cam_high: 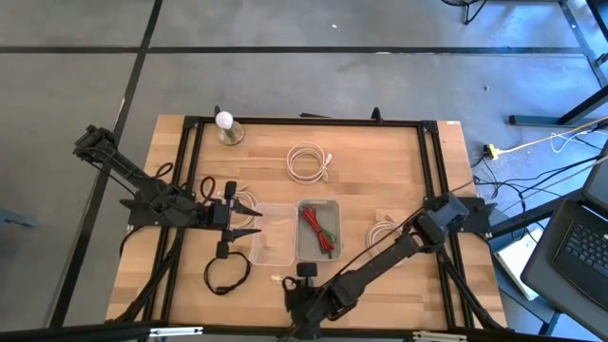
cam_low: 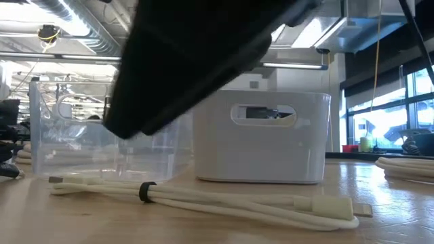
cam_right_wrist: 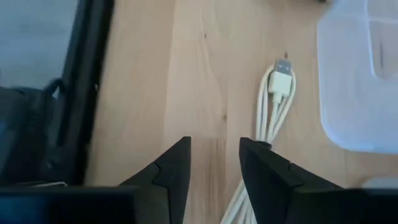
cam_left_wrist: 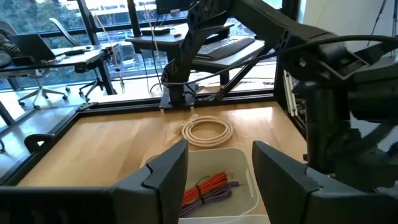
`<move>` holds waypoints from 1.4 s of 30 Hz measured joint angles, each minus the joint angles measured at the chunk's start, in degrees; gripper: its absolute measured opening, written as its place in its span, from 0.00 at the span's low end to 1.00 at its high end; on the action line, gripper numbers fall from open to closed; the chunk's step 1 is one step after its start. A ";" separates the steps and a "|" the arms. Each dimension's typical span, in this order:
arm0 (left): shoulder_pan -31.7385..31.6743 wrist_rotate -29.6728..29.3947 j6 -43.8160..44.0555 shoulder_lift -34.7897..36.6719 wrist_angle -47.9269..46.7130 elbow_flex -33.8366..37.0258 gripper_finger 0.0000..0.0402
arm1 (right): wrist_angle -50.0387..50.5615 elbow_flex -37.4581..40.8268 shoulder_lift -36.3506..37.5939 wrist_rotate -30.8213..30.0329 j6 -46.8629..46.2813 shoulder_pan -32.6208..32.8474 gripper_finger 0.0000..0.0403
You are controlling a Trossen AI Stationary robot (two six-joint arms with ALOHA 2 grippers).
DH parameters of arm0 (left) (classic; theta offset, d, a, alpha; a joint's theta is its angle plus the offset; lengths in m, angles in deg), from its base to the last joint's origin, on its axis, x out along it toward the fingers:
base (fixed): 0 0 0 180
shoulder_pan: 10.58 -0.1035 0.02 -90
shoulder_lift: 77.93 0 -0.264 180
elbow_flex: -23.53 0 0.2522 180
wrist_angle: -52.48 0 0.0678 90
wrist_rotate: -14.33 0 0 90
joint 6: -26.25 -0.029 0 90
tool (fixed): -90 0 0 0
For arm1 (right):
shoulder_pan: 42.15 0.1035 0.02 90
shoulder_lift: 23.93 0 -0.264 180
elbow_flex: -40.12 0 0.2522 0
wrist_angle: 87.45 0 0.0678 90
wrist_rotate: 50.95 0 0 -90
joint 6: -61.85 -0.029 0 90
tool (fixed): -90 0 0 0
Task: Pick & Place USB Port
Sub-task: Put the white charger cable into the gray bin
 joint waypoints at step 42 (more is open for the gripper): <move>0.07 1.96 -1.97 0.00 0.01 0.00 0.43 | 9.52 -0.84 -1.81 -4.11 -3.79 0.17 0.35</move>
